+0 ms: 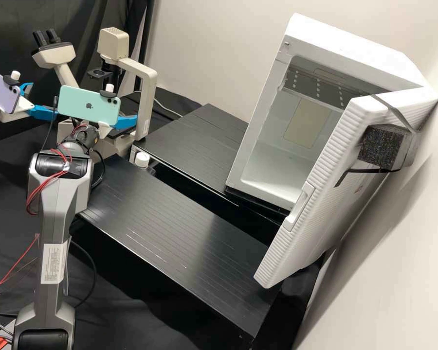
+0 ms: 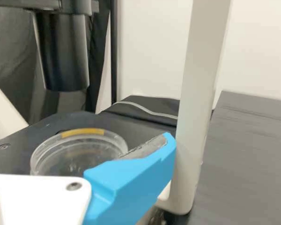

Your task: Return the petri dish to the incubator.

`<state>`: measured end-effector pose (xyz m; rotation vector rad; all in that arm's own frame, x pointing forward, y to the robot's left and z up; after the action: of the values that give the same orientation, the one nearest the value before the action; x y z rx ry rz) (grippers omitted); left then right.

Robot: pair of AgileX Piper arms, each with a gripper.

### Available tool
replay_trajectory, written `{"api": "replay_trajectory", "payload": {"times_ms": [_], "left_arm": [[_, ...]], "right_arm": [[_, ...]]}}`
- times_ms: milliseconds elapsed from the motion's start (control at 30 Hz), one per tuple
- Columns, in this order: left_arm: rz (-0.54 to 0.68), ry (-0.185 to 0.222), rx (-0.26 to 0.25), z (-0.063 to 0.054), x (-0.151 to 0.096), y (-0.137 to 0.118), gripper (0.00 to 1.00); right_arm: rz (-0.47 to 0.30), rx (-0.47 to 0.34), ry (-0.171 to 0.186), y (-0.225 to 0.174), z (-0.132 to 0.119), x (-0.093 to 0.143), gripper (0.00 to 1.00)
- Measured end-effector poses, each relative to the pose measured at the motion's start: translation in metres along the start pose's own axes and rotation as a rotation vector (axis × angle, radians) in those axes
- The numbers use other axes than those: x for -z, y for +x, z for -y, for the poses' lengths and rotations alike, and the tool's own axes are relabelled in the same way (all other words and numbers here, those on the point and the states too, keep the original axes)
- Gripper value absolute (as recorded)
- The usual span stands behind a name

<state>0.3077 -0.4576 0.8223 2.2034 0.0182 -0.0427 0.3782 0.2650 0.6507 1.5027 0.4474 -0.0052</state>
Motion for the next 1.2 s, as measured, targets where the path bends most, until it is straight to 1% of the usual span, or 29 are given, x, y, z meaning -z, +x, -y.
{"api": "replay_trajectory", "payload": {"times_ms": [67, 233, 333, 433, 533, 700, 733, 867, 967, 1067, 1200], "left_arm": [[0.0, 0.0, 0.0, 0.0, 0.0, 0.0, 1.0], [0.0, 0.0, 0.0, 0.0, 0.0, 0.0, 1.0], [0.0, 0.0, 0.0, 0.0, 0.0, 0.0, 1.0], [0.0, 0.0, 0.0, 0.0, 0.0, 0.0, 1.0], [0.0, 0.0, 0.0, 0.0, 0.0, 0.0, 1.0], [0.0, 0.0, 0.0, 0.0, 0.0, 0.0, 1.0], [0.0, 0.0, 0.0, 0.0, 0.0, 0.0, 1.0], [0.0, 0.0, 0.0, 0.0, 0.0, 0.0, 1.0], [0.0, 0.0, 0.0, 0.0, 0.0, 0.0, 1.0], [0.0, 0.0, 0.0, 0.0, 0.0, 0.0, 1.0], [0.0, 0.0, 0.0, 0.0, 0.0, 0.0, 1.0]], "right_arm": [[-0.007, -0.012, -0.011, 0.002, -0.001, 0.003, 1.0], [-0.002, -0.02, -0.009, 0.009, 0.0, 0.003, 1.0], [0.012, -0.016, 0.005, 0.014, 0.004, 0.0, 1.0], [0.021, -0.01, 0.007, 0.017, 0.008, -0.002, 1.0], [0.031, -0.007, 0.026, 0.02, 0.009, -0.003, 1.0], [0.026, -0.003, 0.042, 0.024, 0.008, 0.002, 1.0], [0.026, -0.006, 0.041, 0.026, 0.008, 0.002, 1.0], [0.032, -0.016, 0.017, 0.031, 0.009, 0.003, 1.0], [0.048, -0.011, 0.013, 0.034, 0.014, -0.001, 1.0], [0.069, 0.009, 0.019, 0.036, 0.02, -0.006, 1.0], [0.078, 0.026, 0.021, 0.037, 0.024, -0.008, 1.0]]}}
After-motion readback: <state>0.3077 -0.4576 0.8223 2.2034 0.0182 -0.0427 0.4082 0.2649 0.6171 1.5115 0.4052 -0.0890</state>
